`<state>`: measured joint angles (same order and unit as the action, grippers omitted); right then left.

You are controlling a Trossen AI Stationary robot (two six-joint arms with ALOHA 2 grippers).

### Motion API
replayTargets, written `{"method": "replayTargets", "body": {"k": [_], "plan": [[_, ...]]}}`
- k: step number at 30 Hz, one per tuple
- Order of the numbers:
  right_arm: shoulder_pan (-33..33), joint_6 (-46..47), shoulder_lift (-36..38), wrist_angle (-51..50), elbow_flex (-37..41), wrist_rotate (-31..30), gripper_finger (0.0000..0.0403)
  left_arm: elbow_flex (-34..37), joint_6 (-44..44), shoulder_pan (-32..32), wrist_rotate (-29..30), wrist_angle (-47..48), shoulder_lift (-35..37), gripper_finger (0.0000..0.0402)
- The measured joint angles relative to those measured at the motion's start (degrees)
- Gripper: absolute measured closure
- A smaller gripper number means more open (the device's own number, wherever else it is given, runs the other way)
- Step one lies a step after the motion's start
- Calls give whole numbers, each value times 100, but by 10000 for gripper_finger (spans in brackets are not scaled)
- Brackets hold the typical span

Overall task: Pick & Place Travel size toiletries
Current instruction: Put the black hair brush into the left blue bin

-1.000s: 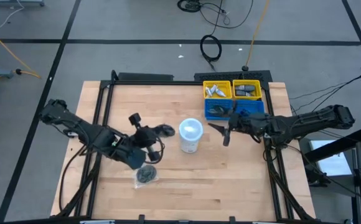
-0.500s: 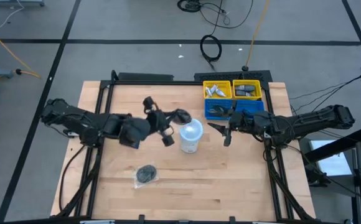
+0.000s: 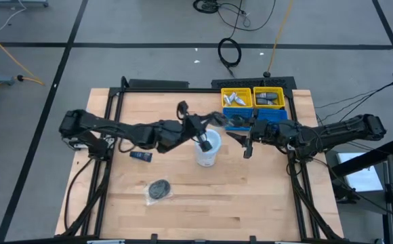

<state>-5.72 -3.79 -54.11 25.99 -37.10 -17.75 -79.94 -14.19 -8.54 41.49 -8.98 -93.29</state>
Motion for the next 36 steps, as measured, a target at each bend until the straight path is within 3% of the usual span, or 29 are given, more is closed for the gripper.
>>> {"method": "replayTargets", "body": {"k": [4,13,17,23,29,36], "plan": [[0,-3,0,-8,0,-3,227,0,-218,-6,-161,-525,-248,401],[128,6,-12,-3,0,-24,243,0,-221,-6,-322,-632,-313,401],[202,8,-110,-3,0,-17,284,0,-221,-11,-378,-609,-313,401],[243,-68,-352,34,0,-18,387,0,-215,-6,-377,-570,-313,399],[240,-183,-379,70,0,-8,398,0,-203,-6,-375,-510,-313,398],[243,-236,-372,82,4,-14,401,0,-66,-11,-374,-308,-265,366]]}}
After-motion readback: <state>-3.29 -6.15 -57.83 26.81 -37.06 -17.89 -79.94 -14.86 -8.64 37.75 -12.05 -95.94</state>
